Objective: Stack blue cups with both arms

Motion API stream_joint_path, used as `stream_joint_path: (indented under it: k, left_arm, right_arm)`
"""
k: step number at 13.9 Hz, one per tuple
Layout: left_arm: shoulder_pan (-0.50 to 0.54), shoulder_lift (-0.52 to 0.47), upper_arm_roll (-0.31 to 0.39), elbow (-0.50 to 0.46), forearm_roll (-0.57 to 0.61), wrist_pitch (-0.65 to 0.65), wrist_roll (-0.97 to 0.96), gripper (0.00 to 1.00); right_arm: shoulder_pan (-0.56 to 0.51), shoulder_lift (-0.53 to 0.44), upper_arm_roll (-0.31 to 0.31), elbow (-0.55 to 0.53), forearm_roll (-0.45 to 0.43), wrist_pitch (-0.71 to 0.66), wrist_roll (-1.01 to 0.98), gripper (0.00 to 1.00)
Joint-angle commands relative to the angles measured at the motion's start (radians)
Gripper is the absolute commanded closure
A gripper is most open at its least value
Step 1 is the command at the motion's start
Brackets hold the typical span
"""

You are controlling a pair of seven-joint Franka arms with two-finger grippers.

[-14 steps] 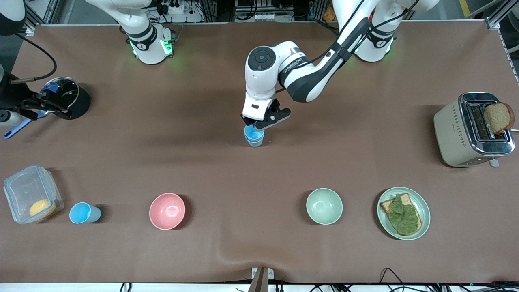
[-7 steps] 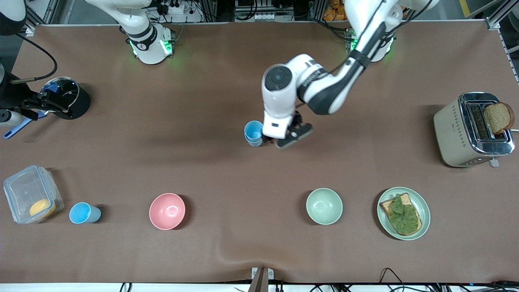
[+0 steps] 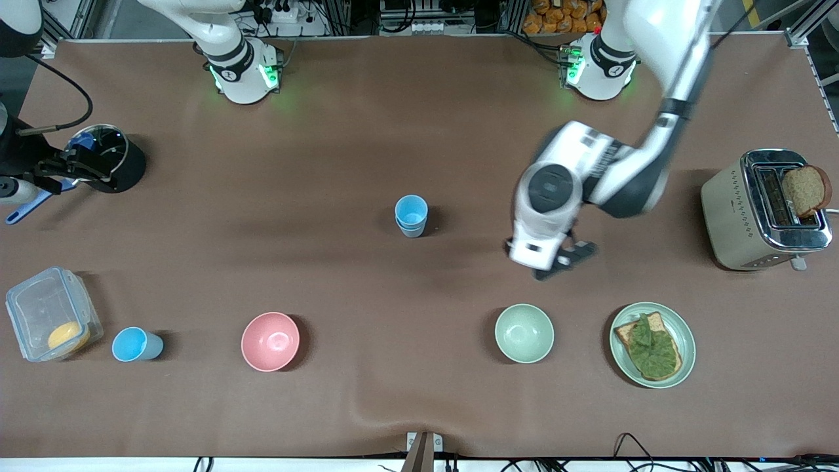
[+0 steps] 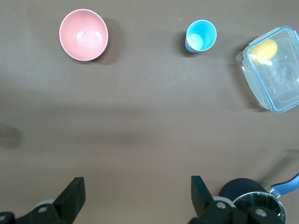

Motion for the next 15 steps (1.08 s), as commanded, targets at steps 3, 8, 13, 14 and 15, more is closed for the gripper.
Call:
stream_joint_path:
  k: [3, 8, 13, 14, 15]
  left_arm:
    - [0.162, -0.126, -0.02, -0.127, -0.054, -0.013, 0.237, 0.0]
    - [0.287, -0.276, -0.02, -0.326, -0.086, 0.054, 0.453, 0.0]
    - [0.304, -0.413, 0.012, -0.456, -0.132, 0.077, 0.612, 0.0]
    - [0.298, -0.445, 0.018, -0.454, -0.152, 0.065, 0.636, 0.0]
    - [0.291, -0.485, 0.037, -0.453, -0.175, 0.05, 0.667, 0.0]
  right_arm:
    - [-0.018, 0.0, 0.015, 0.011, -0.008, -0.011, -0.01, 0.0]
    - [-0.016, 0.0, 0.015, 0.011, -0.008, -0.011, -0.01, 0.0]
    - [-0.018, 0.0, 0.015, 0.011, -0.008, -0.011, -0.01, 0.0]
    - [-0.018, 0.0, 0.015, 0.009, -0.008, -0.011, -0.01, 0.0]
    - [-0.016, 0.0, 0.014, 0.011, -0.008, -0.011, -0.01, 0.0]
